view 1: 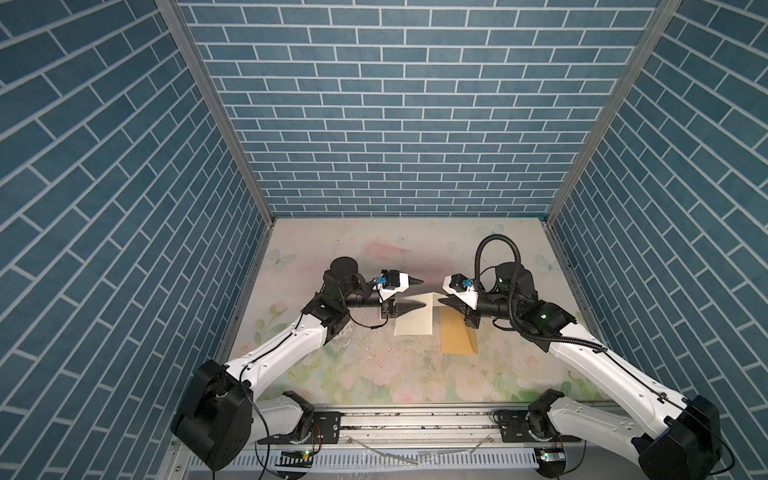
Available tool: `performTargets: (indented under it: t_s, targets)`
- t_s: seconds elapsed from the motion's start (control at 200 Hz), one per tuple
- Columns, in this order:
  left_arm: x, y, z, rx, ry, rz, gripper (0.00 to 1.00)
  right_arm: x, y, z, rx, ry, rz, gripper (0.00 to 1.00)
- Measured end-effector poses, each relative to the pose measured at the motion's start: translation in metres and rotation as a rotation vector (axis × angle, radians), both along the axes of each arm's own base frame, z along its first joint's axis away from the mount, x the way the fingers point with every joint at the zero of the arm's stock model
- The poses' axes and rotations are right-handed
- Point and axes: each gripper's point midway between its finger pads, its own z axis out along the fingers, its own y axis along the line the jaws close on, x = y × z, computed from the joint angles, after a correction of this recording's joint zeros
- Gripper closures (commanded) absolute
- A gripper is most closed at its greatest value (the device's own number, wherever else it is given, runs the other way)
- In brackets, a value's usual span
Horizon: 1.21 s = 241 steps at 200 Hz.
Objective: Place the letter into the envelope and seal it
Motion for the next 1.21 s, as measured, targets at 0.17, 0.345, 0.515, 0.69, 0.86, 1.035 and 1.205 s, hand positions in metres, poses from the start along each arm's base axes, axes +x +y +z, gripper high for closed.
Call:
performTargets:
  t_s: [0.17,0.345,0.515,0.69,0.86,1.035,1.205]
  targets:
    - [-0.001,-0.002,-0.006,0.020,0.003,-0.008,0.60,-0.007,0.006,0.000,0.010,0.019,0.036,1.00]
    - [0.002,-0.005,-0.014,0.034,0.016,-0.014,0.73,-0.010,0.007,0.000,0.012,0.022,0.049,1.00]
    - [0.003,-0.006,-0.017,0.037,0.017,-0.022,0.88,-0.010,0.008,-0.003,0.005,0.031,0.049,1.00]
    - [0.003,-0.006,-0.016,0.036,0.020,-0.025,1.00,-0.008,0.007,-0.005,-0.002,0.033,0.036,0.83]
    - [0.006,-0.006,-0.015,0.027,-0.002,-0.005,1.00,0.003,-0.005,-0.014,-0.072,0.002,-0.048,0.60]
    - [0.011,-0.004,-0.021,0.049,-0.016,0.034,1.00,0.001,-0.034,-0.015,-0.183,-0.041,-0.143,0.45]
    - [0.019,-0.003,-0.027,0.074,-0.028,0.083,1.00,-0.011,-0.047,0.004,-0.197,-0.069,-0.144,0.35]
